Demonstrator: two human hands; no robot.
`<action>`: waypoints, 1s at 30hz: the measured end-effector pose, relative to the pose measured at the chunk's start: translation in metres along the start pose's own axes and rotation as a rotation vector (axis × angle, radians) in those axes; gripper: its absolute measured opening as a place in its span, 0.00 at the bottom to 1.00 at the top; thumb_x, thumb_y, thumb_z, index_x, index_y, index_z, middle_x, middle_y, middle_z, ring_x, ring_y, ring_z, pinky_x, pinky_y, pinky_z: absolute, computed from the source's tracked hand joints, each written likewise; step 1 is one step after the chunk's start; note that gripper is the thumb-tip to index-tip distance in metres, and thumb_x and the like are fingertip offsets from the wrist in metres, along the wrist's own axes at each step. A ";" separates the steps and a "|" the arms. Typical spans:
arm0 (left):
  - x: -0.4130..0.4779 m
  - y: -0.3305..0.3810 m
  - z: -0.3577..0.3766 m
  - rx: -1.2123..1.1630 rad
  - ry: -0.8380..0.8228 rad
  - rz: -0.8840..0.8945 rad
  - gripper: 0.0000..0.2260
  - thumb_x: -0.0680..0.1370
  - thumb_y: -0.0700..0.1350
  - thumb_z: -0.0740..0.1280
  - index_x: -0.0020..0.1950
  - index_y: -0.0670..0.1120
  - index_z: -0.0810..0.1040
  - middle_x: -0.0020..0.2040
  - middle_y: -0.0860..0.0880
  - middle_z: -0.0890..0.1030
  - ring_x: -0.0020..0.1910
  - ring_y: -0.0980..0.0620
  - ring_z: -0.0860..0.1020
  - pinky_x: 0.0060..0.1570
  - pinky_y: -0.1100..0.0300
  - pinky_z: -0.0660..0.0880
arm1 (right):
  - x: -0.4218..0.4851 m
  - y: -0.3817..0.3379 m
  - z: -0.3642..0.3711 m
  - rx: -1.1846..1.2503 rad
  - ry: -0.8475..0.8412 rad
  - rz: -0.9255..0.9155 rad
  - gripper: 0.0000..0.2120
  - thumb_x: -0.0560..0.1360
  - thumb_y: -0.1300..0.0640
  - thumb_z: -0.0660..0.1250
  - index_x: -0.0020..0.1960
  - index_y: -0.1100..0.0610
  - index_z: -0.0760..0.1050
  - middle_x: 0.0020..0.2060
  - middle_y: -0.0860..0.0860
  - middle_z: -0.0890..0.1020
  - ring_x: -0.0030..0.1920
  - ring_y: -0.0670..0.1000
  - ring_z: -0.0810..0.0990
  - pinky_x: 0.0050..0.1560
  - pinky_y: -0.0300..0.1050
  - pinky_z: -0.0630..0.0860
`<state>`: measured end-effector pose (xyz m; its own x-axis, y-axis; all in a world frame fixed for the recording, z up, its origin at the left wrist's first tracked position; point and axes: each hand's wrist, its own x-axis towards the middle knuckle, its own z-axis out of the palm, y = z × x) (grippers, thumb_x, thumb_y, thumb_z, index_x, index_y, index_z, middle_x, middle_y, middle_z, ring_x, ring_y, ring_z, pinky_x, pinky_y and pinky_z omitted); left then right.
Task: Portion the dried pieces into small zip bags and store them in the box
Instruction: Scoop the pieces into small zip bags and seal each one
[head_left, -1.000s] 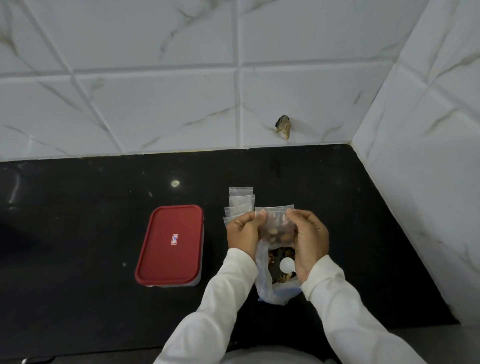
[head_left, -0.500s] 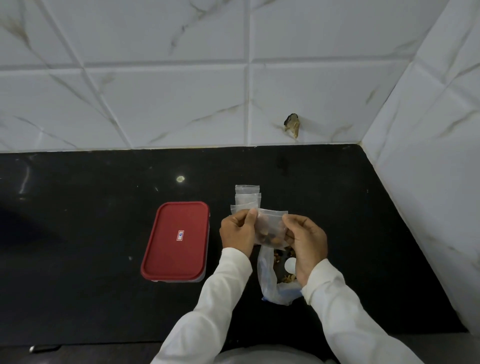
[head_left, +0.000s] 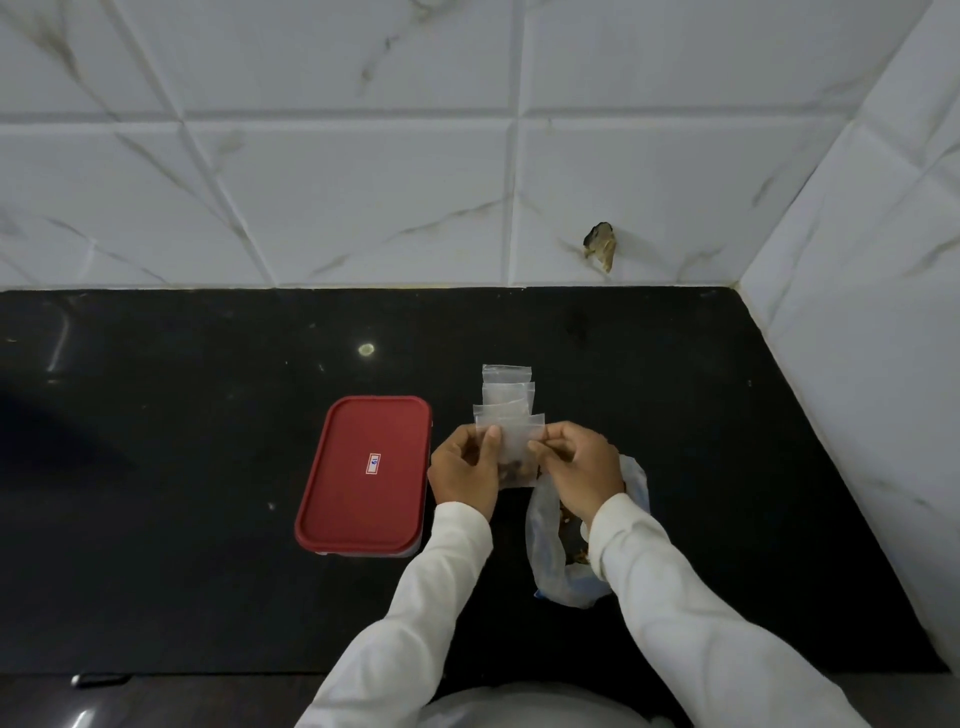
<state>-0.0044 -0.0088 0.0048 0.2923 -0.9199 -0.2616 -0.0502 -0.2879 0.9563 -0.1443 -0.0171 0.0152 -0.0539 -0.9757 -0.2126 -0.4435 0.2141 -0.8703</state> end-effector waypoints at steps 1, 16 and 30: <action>0.000 -0.003 0.001 0.029 0.010 -0.010 0.04 0.80 0.45 0.68 0.48 0.47 0.80 0.45 0.51 0.83 0.47 0.55 0.82 0.45 0.63 0.78 | 0.004 0.002 0.001 -0.054 0.002 -0.007 0.04 0.76 0.56 0.69 0.50 0.52 0.79 0.43 0.44 0.83 0.46 0.42 0.82 0.45 0.33 0.77; 0.014 -0.031 0.007 0.189 0.018 -0.156 0.07 0.83 0.40 0.62 0.55 0.47 0.78 0.48 0.52 0.80 0.50 0.52 0.80 0.48 0.60 0.73 | 0.017 0.009 0.019 -0.590 -0.027 -0.117 0.07 0.78 0.55 0.67 0.56 0.52 0.75 0.48 0.49 0.81 0.50 0.49 0.80 0.52 0.47 0.79; -0.018 -0.005 0.013 0.342 0.064 0.199 0.19 0.78 0.38 0.69 0.67 0.50 0.75 0.68 0.52 0.71 0.66 0.54 0.72 0.65 0.61 0.69 | -0.011 0.009 -0.039 -0.212 0.239 -0.144 0.06 0.75 0.57 0.70 0.51 0.49 0.79 0.43 0.42 0.82 0.44 0.37 0.81 0.45 0.33 0.78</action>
<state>-0.0215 0.0055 0.0027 0.3034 -0.9512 -0.0570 -0.4233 -0.1881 0.8863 -0.1826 -0.0065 0.0268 -0.1737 -0.9841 0.0374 -0.6361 0.0831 -0.7671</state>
